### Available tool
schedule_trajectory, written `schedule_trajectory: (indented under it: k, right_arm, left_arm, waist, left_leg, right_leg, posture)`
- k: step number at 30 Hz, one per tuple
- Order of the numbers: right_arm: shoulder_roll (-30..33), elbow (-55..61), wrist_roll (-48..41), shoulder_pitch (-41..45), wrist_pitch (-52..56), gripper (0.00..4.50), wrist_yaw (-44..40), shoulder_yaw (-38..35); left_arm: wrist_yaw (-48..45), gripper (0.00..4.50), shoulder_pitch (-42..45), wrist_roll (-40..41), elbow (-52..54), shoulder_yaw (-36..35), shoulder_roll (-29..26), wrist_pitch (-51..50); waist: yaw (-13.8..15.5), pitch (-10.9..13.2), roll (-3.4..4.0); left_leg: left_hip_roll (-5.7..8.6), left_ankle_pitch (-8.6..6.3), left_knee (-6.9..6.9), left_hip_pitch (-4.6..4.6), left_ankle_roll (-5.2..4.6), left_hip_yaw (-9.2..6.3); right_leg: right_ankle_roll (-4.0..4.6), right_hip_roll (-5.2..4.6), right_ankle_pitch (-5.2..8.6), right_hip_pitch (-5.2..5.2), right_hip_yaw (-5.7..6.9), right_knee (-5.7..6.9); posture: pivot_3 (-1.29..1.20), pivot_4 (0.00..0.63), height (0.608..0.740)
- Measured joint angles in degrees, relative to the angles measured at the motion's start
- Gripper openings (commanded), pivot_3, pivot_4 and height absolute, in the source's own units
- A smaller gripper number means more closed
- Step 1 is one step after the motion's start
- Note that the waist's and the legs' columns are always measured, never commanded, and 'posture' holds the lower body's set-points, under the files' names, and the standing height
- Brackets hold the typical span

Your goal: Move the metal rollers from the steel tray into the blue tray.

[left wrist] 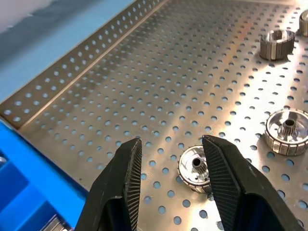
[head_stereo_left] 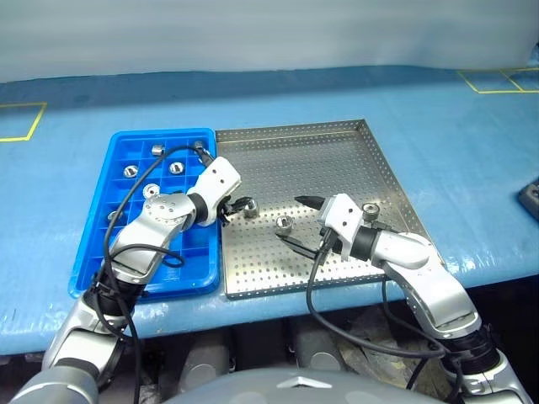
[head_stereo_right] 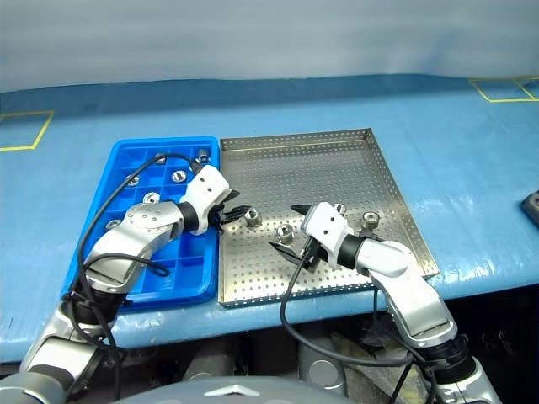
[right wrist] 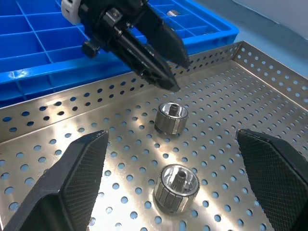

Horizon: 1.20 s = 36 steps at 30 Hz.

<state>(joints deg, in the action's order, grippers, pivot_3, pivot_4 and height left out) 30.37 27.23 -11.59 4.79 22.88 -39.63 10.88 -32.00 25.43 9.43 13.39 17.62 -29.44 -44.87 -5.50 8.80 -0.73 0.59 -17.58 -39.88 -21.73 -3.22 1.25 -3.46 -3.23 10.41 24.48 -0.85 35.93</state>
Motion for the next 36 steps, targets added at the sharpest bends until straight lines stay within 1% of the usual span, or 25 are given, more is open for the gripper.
schedule_trajectory:
  k: [7,15,21,23,25,26,32,36]
  right_arm:
    - [-0.6,1.1,0.1,-1.8,0.0,4.50,2.2,-0.2]
    - [-0.6,1.5,0.2,-2.4,0.0,4.50,3.1,-0.4]
    - [-0.6,1.5,0.2,-2.4,-0.1,4.50,3.3,-0.4]
    - [-0.6,1.5,0.2,-2.4,-0.2,4.50,3.3,-0.4]
    - [-0.6,1.5,0.2,-2.3,-0.2,4.50,3.3,-0.3]
    - [-0.6,1.5,0.2,-2.2,-0.2,4.50,3.3,-0.3]
    - [-0.6,1.5,0.2,-2.2,-0.2,4.50,3.3,-0.4]
    - [-0.5,1.6,0.2,-2.3,-0.2,4.50,3.3,-0.4]
  left_arm:
    - [-3.1,2.13,4.4,-2.5,-6.4,4.1,0.9,0.4]
    - [-5.3,2.13,6.1,-6.7,-8.7,7.8,-0.3,0.0]
    - [-5.5,2.13,6.1,-8.4,-8.7,7.7,-0.2,0.2]
    - [-5.6,2.13,6.0,-7.4,-8.7,6.2,1.5,1.4]
    - [-6.9,2.13,5.7,-4.1,-7.7,3.4,4.2,3.4]
    - [-7.6,2.13,5.7,-3.4,-6.9,3.1,4.6,4.2]
    - [-11.5,2.13,4.3,-1.3,-5.4,3.2,4.3,6.3]
    - [-13.6,2.13,3.7,-0.7,-4.9,3.6,2.9,6.5]
  waist:
    - [-2.1,0.0,0.00]
    - [-4.3,0.0,0.00]
    - [-4.8,0.0,0.00]
    - [-4.8,0.0,0.00]
    - [-4.6,0.0,0.00]
    - [-4.6,0.0,0.01]
    - [-5.1,0.0,0.04]
    - [-5.3,0.0,0.04]
  left_leg:
    - [0.02,-0.04,-0.01,0.00,-0.08,0.00]
    - [0.01,-0.06,-0.01,0.00,-0.10,0.01]
    - [0.01,-0.06,-0.01,0.00,-0.11,0.00]
    - [0.01,-0.07,-0.01,-0.01,-0.11,0.01]
    - [0.02,-0.08,-0.01,-0.03,-0.13,0.01]
    - [0.02,-0.08,-0.01,-0.03,-0.13,0.01]
    - [0.02,-0.07,-0.01,-0.02,-0.12,0.01]
    - [0.04,-0.08,-0.02,-0.02,-0.13,0.01]
  right_leg:
    - [-0.07,-0.02,-0.04,0.00,-0.05,0.01]
    - [-0.13,-0.03,-0.07,0.02,-0.09,0.02]
    - [-0.15,-0.04,-0.08,0.04,-0.11,0.02]
    - [-0.16,-0.08,-0.09,0.04,-0.11,0.02]
    - [-0.17,-0.25,-0.10,0.05,-0.10,0.00]
    - [-0.17,-0.25,-0.10,0.06,-0.11,0.00]
    - [-0.17,-0.12,-0.10,0.06,-0.12,0.04]
    - [-0.19,-0.09,-0.11,0.04,-0.13,0.04]
  posture:
    - [-0.32,0.150,0.740]
    - [-0.32,0.150,0.740]
    - [-0.32,0.150,0.740]
    - [-0.32,0.150,0.740]
    - [-0.32,0.150,0.740]
    - [-0.32,0.150,0.740]
    - [-0.33,0.150,0.740]
    - [-0.33,0.150,0.740]
